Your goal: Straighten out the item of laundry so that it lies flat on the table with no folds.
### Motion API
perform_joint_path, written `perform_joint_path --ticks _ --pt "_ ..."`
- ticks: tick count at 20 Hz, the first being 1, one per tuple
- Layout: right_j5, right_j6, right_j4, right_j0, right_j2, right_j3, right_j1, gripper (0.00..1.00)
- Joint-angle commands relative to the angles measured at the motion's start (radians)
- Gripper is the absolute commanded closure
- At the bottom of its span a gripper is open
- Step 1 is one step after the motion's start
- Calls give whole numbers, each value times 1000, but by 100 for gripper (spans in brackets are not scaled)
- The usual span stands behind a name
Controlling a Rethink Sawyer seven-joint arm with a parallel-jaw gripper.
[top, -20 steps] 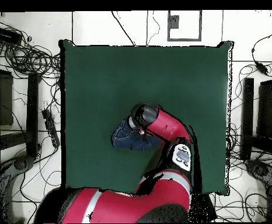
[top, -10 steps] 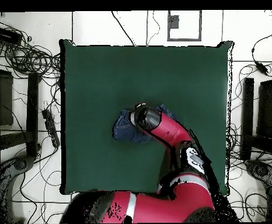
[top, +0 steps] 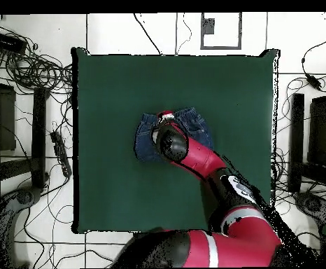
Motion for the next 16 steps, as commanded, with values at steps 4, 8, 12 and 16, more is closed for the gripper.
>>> perform_joint_path --ticks 4,8,12,16 --pt "-238 230 -102 -45 264 86 40 100" --pt "-294 244 -125 -64 290 74 56 100" --pt "-339 247 -144 -78 309 61 78 100" --pt "-390 253 -157 -85 324 33 106 100"
